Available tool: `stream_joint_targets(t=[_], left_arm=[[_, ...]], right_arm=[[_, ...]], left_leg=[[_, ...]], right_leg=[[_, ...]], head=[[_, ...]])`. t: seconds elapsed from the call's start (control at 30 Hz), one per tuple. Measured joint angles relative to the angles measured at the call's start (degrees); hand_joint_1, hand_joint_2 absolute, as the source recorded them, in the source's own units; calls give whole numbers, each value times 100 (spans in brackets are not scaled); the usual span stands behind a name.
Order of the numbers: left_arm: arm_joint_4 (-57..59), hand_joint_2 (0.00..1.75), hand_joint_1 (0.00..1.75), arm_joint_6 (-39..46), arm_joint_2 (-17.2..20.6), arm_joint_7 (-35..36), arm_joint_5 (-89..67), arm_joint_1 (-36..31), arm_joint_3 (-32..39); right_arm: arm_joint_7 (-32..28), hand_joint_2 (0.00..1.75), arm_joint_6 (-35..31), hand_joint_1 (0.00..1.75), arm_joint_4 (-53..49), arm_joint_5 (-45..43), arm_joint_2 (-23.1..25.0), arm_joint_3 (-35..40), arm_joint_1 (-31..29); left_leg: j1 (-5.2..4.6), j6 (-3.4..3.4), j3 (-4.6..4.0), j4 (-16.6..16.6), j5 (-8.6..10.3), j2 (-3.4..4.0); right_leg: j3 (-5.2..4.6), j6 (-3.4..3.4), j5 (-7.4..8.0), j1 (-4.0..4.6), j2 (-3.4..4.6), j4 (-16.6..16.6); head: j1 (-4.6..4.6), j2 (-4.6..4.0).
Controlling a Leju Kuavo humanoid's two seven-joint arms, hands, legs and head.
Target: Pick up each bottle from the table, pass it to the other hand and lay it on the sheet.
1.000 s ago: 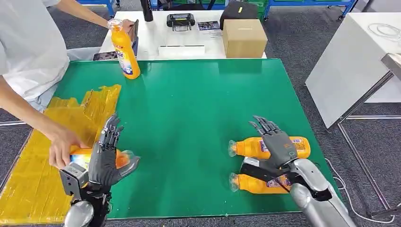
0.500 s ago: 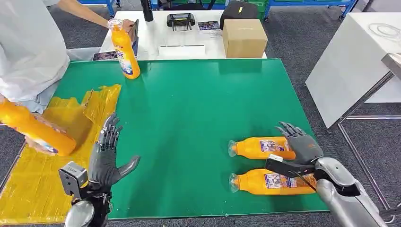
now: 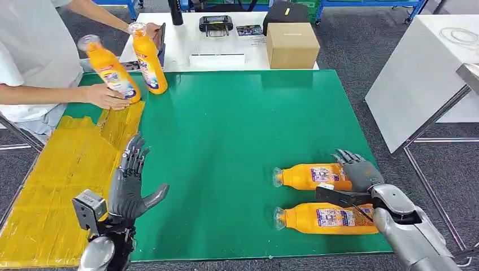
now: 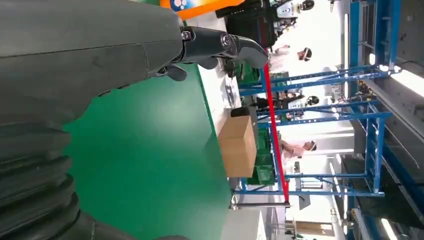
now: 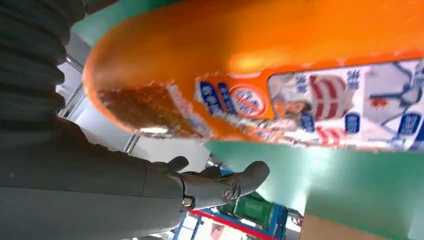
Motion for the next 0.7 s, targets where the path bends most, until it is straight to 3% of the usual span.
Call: stream_joint_targets(t=[0.03,0.07,0.1,0.17,0.53,0.7], left_arm=[[7,175,0,-4,0,0,0,-2,-2],[22,175,0,-4,-2,2,4,-6,-9],[28,175,0,-7,-7,13,7,-9,-13],[37,175,0,-22,-17,22,15,-16,-42],[160,175,0,-57,-61,39,53,-52,-107],[164,175,0,-68,-61,39,103,-44,-116]], right_arm=[[28,175,-7,0,42,42,17,22,-31],[85,175,-11,30,109,128,43,65,-76],[140,175,-9,138,184,217,70,109,-130],[234,175,-7,164,359,365,140,197,-257],[266,175,-85,175,1108,507,439,553,-761],[15,175,-517,175,1060,138,551,555,-682]], left_leg=[[0,0,-1,0,0,1],[0,0,-1,0,0,1],[0,0,-1,0,0,3],[0,0,0,0,0,4],[0,3,9,0,3,5],[0,3,7,0,3,4]], right_leg=[[0,0,0,0,0,0],[0,0,0,1,1,0],[-1,0,0,0,1,0],[-1,0,0,1,2,0],[4,3,3,0,2,0],[5,3,3,1,2,0]], head=[[0,0],[2,0],[0,0],[2,0],[2,0],[2,0]])
